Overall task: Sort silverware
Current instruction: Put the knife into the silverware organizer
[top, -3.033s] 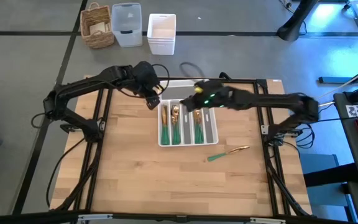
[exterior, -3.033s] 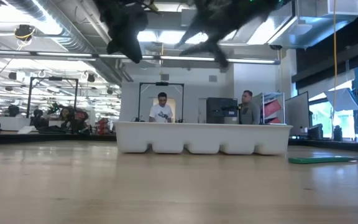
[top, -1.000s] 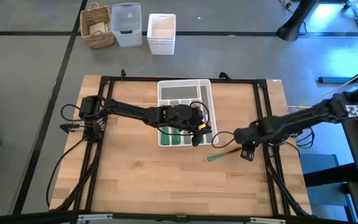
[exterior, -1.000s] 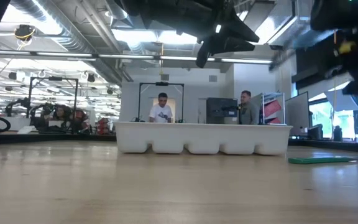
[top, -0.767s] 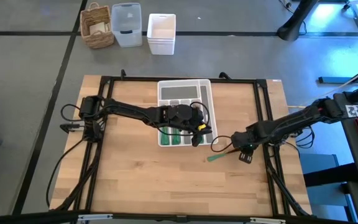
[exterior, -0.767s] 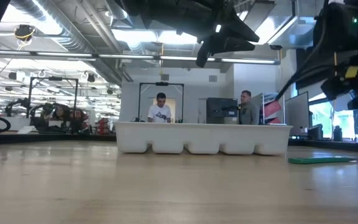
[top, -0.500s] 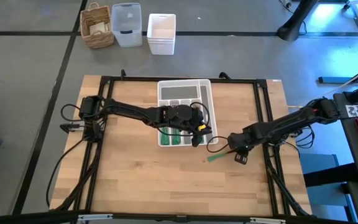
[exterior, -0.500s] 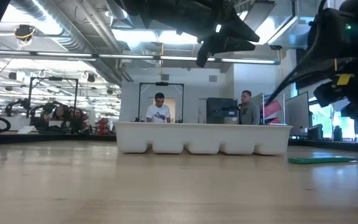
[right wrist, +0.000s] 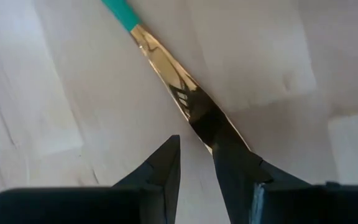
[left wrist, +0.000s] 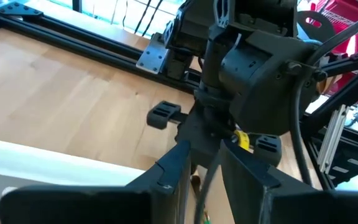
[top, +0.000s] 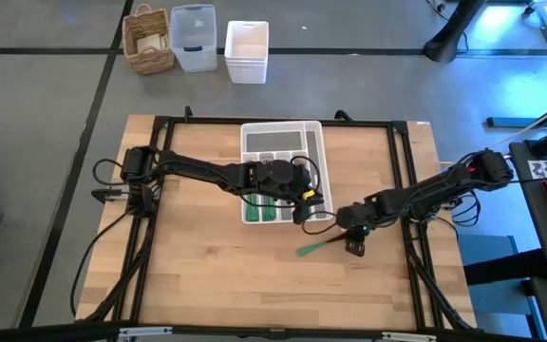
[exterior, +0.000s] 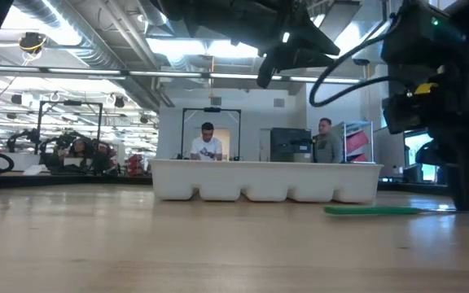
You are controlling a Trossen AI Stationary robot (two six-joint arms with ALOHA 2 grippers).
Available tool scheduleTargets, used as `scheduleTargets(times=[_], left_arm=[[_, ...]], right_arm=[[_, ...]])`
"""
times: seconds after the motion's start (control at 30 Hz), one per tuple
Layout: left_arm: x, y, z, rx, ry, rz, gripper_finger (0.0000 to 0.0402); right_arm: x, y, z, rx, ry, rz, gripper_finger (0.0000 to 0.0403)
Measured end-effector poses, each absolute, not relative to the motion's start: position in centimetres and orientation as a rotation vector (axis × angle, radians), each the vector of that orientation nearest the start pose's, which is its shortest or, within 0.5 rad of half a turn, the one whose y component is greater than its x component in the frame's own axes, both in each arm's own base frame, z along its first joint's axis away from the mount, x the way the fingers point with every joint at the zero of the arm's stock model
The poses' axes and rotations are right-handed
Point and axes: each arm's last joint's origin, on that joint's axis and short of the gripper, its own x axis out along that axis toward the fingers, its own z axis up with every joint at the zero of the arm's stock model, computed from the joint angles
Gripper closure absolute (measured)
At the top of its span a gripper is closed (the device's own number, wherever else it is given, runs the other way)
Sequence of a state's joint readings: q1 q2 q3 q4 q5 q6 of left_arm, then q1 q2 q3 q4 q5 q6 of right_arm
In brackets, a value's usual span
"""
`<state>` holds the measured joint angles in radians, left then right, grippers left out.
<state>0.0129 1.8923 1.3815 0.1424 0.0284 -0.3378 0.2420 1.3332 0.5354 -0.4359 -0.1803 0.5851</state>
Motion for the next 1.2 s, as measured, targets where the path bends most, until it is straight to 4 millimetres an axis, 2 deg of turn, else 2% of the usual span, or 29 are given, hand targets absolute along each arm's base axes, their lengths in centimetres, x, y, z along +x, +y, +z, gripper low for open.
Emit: scheduleTargets(times=[0.43, 0.6, 0.73, 0.87, 0.93, 1.03, 1.2], left_arm=[[43.3, -0.7, 24.7, -0.309, 0.445, 0.027, 0.0320], [42.1, -0.6, 25.9, -0.302, 0.485, 0.042, 0.0320], [40.8, -0.4, 28.0, -0.264, 0.471, 0.075, 0.0320], [39.3, -0.4, 30.1, -0.282, 0.460, 0.090, 0.0320], [38.7, -0.7, 30.3, -0.311, 0.490, 0.095, 0.0320], [38.5, -1.4, 29.9, -0.301, 0.537, 0.095, 0.0320], [39.6, -3.5, 27.7, -0.307, 0.581, 0.086, 0.0320]], right_arm=[[21.9, 6.2, 13.4, 0.378, 1.127, 0.247, 0.0301], [22.8, 6.4, 14.5, 0.391, 1.051, 0.276, 0.0301], [23.4, 6.6, 15.6, 0.391, 1.044, 0.279, 0.0301], [23.7, 6.7, 17.4, 0.347, 1.053, 0.297, 0.0301], [23.4, 6.5, 18.7, 0.301, 1.060, 0.295, 0.0301], [22.7, 6.3, 21.3, 0.240, 1.054, 0.286, 0.0301], [19.9, 5.3, 27.0, 0.105, 1.019, 0.242, 0.0301]])
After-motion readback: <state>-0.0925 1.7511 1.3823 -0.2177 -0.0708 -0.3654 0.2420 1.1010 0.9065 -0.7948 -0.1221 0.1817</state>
